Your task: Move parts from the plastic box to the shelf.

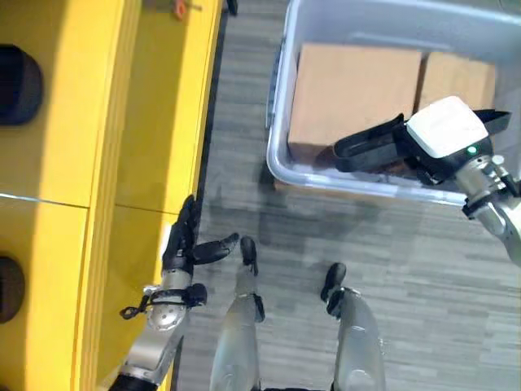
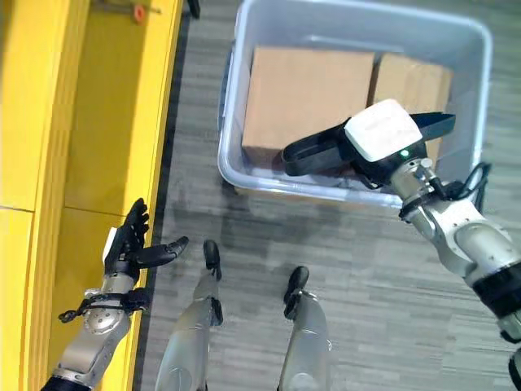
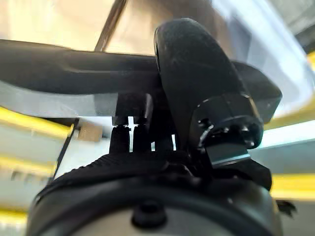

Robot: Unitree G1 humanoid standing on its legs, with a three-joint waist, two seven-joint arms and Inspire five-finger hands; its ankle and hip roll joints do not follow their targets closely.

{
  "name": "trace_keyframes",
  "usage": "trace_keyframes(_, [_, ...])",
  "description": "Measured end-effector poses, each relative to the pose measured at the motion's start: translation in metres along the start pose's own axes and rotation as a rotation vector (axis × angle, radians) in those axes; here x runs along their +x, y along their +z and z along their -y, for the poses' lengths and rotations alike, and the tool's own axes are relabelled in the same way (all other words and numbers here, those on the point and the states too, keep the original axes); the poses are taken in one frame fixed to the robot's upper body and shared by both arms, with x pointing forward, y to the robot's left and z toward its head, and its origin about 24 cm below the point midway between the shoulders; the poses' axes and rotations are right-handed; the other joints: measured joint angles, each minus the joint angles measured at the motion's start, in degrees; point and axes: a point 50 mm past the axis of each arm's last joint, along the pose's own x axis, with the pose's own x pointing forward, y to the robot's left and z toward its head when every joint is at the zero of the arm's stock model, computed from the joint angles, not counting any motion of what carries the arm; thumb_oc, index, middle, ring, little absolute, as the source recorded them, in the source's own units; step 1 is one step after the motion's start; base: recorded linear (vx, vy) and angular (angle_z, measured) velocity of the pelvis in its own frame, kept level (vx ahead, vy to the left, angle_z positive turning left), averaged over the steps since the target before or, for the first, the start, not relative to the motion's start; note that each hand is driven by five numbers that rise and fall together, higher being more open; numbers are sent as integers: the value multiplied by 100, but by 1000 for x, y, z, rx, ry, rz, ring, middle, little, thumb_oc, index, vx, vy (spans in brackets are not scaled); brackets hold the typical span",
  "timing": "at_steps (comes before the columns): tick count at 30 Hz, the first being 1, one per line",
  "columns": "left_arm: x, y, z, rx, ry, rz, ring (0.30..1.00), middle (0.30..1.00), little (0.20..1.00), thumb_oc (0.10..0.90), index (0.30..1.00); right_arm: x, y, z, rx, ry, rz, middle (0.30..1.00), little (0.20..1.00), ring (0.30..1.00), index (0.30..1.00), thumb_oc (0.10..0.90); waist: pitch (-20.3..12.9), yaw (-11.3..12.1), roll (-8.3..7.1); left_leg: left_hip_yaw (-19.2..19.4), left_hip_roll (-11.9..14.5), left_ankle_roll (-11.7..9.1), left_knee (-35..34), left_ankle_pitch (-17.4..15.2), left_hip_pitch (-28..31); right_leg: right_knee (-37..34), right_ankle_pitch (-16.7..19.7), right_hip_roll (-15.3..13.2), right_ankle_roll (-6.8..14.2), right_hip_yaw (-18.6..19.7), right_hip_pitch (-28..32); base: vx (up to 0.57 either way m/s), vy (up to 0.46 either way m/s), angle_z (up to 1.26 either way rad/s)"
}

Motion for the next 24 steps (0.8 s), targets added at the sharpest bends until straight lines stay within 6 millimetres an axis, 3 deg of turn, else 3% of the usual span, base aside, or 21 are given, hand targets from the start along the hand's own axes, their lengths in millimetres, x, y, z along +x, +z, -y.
trace_keyframes(1, [1, 2, -2, 1, 0, 5, 1000, 1000, 1000, 900, 1000, 1, 1, 6, -4, -18, 9, 300, 300, 300, 300, 400, -1, -15, -16, 4, 7, -81, 33, -65, 85, -55, 22, 19, 11, 10, 132, 65, -1, -11])
trace_keyframes(5, [-1, -3, -13, 28, 19, -18, 1000, 1000, 1000, 900, 1000, -1, 9, 21, 14, -72, 58, 300, 300, 300, 300, 400, -48, -19, -42, 12, 54, -45, 54, -174, 587, -490, 136, 127, 67, -13, 824, 62, 17, -5])
trace_keyframes(7, [-4, -5, -23, 62, 51, -22, 1000, 1000, 1000, 900, 1000, -1, 16, 42, 31, -168, 109, 300, 300, 300, 300, 400, -165, -52, -71, 76, 54, -109, 70, -330, 872, -806, 220, 122, 118, -31, 1236, 76, 16, -6])
trace_keyframes(10, [-6, -6, -25, 90, 48, -31, 1000, 1000, 1000, 900, 1000, -4, 21, 49, 67, -194, 134, 300, 300, 300, 300, 400, -227, -18, -89, 101, 38, -102, 59, -357, 1181, -1169, 384, 179, 171, -57, 1719, 83, 12, -1])
trace_keyframes(11, [-13, -11, -33, 140, 57, -45, 1000, 1000, 1000, 900, 1000, -8, 28, 46, 126, -186, 154, 300, 300, 300, 300, 400, -638, 16, -182, 123, 22, -113, -39, -459, 1323, -1601, 489, 233, 229, -92, 2012, 79, 11, 2])
trace_keyframes(16, [-13, -9, -39, 148, 81, -38, 1000, 1000, 1000, 900, 1000, -9, 39, 38, 281, -213, 149, 300, 300, 300, 300, 400, -1162, 23, -358, 177, 1, -141, -108, -523, 1582, -2158, 646, 309, 262, -153, 2468, 64, 11, -1])
trace_keyframes(21, [-10, 4, -40, 224, 96, 30, 1000, 1000, 1000, 900, 1000, -11, 46, 29, 362, -208, 143, 300, 300, 300, 300, 400, -1346, -3, -426, 202, 20, -198, -138, -593, 1854, -2438, 708, 399, 269, -151, 2832, 37, 5, -4])
trace_keyframes(24, [-5, 22, -42, 307, 116, 118, 1000, 1000, 1000, 900, 1000, -12, 54, 23, 438, -210, 134, 300, 300, 300, 300, 400, -1440, -61, -474, 206, 56, -216, -139, -609, 1956, -2532, 741, 435, 247, -151, 2974, 0, 0, 0])
